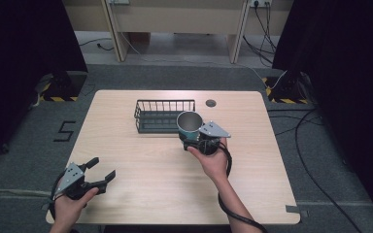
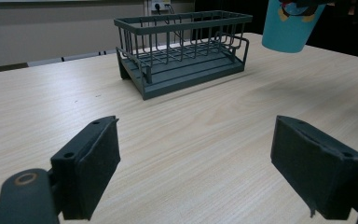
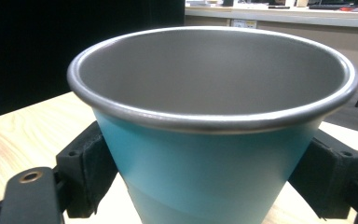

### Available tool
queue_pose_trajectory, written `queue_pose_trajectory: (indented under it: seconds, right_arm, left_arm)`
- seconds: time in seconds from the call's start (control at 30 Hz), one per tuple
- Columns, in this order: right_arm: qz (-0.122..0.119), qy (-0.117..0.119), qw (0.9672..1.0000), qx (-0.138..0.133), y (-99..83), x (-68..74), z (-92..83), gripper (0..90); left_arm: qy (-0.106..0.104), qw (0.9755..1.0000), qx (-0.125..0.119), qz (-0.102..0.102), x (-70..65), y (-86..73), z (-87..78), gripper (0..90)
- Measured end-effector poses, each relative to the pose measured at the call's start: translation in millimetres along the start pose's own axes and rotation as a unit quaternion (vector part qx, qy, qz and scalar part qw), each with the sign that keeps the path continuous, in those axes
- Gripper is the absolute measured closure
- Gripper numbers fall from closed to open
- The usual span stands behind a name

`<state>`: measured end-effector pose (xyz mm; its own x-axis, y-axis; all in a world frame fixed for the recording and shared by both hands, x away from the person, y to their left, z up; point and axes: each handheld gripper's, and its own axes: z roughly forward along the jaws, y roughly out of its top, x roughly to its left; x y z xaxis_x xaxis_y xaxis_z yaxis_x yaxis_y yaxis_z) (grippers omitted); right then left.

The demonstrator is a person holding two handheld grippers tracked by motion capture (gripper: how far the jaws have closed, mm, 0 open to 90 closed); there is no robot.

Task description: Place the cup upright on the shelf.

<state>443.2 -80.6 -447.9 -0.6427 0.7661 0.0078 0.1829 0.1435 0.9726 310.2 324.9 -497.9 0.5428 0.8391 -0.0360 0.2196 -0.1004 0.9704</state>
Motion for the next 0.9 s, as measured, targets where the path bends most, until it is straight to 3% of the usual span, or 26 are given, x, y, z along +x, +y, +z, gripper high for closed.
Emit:
queue_pose_trajectory:
  seconds: [0.9]
  right_arm:
    - [0.009, -0.005, 0.9999, -0.011, 16.0, 0.7, 15.8, 17.6]
  left_arm:
    - [0.000, 1.0000, 0.001, 0.000, -0.1, -0.1, 0.0, 14.9]
